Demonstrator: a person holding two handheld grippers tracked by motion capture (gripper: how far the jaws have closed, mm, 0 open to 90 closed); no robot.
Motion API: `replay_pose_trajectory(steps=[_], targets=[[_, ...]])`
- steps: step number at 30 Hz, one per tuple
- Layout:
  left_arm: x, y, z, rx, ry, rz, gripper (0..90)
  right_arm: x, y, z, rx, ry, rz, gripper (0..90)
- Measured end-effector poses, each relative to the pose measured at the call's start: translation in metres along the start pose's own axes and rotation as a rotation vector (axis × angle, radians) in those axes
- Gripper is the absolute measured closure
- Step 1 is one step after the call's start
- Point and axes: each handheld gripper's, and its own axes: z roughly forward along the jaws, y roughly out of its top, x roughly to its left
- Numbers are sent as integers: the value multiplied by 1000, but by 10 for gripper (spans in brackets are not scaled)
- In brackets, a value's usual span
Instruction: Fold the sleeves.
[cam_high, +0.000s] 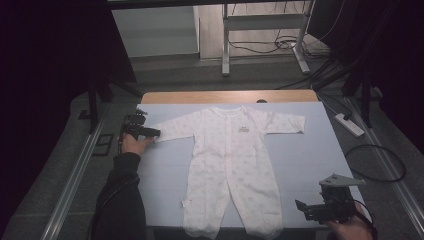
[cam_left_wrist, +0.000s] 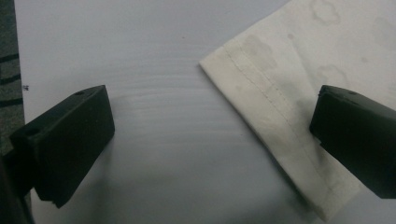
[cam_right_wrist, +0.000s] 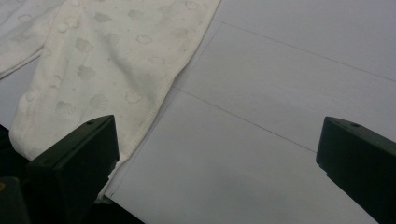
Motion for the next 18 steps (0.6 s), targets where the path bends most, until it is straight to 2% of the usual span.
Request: replay_pose_trajectory(steps=[6, 10, 12, 15, 18], targets=[[-1, -1, -2, -12, 6, -7, 33, 0, 1, 1, 8, 0, -3, 0], [-4, -2, -4, -19, 4, -9, 92, 0, 1, 2, 15, 1, -5, 0], [-5, -2, -5, -21, 3, 0, 147, 0, 1, 2, 16, 1, -5, 0], [-10, -3, -9, -36, -14, 30, 277, 0, 1, 2, 18, 2, -4, 0], [-13, -4, -10, -47, -25, 32, 416, 0, 2, 3, 19, 2, -4, 0]])
